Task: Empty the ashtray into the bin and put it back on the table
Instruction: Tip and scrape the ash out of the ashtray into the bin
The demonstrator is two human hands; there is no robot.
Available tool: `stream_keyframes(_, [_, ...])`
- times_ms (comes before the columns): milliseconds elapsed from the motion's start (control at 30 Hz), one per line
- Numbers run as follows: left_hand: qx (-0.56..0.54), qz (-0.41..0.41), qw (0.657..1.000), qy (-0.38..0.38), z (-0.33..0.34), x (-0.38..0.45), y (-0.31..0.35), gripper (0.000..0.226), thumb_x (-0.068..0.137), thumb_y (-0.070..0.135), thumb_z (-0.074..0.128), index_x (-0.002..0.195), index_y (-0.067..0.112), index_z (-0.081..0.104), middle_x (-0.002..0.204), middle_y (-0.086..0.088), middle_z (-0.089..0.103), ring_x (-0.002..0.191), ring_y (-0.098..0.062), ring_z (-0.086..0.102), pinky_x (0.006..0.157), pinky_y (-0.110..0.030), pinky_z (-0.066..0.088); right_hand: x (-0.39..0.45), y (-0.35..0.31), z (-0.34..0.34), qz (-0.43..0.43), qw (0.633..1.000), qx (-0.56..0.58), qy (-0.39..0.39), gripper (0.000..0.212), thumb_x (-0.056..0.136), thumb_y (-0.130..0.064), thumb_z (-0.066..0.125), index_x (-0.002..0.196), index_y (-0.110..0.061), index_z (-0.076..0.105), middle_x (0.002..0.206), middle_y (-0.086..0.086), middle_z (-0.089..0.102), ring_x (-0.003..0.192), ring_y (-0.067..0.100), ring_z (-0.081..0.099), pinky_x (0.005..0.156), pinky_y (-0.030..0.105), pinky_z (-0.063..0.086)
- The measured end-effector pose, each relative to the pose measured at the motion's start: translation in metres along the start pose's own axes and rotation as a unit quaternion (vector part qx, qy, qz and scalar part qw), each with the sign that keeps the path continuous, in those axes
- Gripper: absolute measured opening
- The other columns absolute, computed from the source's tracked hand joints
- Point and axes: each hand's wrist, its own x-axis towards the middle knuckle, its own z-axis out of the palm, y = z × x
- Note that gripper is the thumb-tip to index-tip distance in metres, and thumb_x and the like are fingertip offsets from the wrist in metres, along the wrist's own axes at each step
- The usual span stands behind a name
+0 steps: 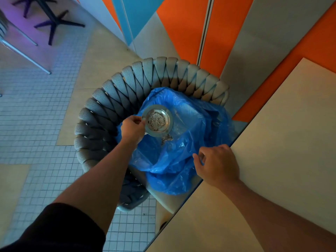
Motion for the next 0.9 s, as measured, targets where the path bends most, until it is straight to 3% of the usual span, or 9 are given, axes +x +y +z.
stream_keyframes(167, [0.045,0.036,0.998,0.012,-0.001,-0.003,0.001,0.01,0.087,0.013,0.067,0.082,0.021,0.064,0.08,0.0,0.07,0.077,-0.019,0.07,0.068,-0.034,0.06,0.0,-0.001,-0.001,0.003,1.0,0.002,0.006,0.031,0.086,-0.04,0.063,0.063,-0.019,0.06,0.052,-0.006,0.056,0.046,0.012,0.041,0.067,0.032,0.043])
stream_keyframes(300, [0.074,0.071,0.994,0.025,-0.001,-0.004,0.003,0.008,0.086,0.012,0.066,0.086,0.02,0.065,0.076,0.008,0.064,0.067,-0.006,0.061,0.047,-0.01,0.043,0.001,-0.001,0.0,0.003,1.0,-0.001,0.005,0.032,0.087,-0.041,0.061,0.064,-0.019,0.06,0.051,-0.008,0.049,0.046,0.011,0.04,0.066,0.029,0.039])
stream_keyframes(433, [0.087,0.088,0.992,0.031,-0.001,-0.006,0.004,0.007,0.085,0.011,0.067,0.086,0.018,0.065,0.073,0.01,0.062,0.063,-0.002,0.057,0.04,-0.002,0.037,0.0,-0.001,0.001,0.008,1.0,-0.002,0.003,0.032,0.088,-0.042,0.06,0.065,-0.019,0.061,0.051,-0.007,0.052,0.046,0.01,0.04,0.066,0.028,0.038])
stream_keyframes(600, [0.122,0.123,0.984,0.033,0.001,-0.008,0.004,0.011,0.083,0.014,0.067,0.08,0.022,0.061,0.07,0.014,0.06,0.06,-0.001,0.056,0.045,-0.006,0.037,0.001,-0.002,-0.001,0.005,1.0,0.001,0.005,0.032,0.086,-0.04,0.062,0.062,-0.019,0.059,0.049,-0.008,0.049,0.045,0.01,0.037,0.065,0.028,0.038])
stream_keyframes(767, [0.152,0.168,0.974,0.022,0.004,-0.01,0.001,0.01,0.083,0.013,0.067,0.079,0.021,0.061,0.07,0.014,0.059,0.078,-0.018,0.06,0.068,-0.031,0.05,0.0,-0.001,-0.001,0.008,1.0,0.001,0.0,0.032,0.087,-0.041,0.061,0.063,-0.019,0.06,0.05,-0.006,0.053,0.045,0.011,0.039,0.065,0.029,0.04])
stream_keyframes(900, [0.157,0.19,0.969,0.025,0.005,-0.012,0.0,0.013,0.082,0.011,0.067,0.077,0.021,0.06,0.069,0.017,0.057,0.069,-0.008,0.057,0.066,-0.026,0.046,0.001,-0.001,-0.002,0.003,1.0,-0.001,-0.004,0.033,0.086,-0.04,0.061,0.061,-0.019,0.058,0.049,-0.007,0.05,0.045,0.012,0.039,0.065,0.029,0.038])
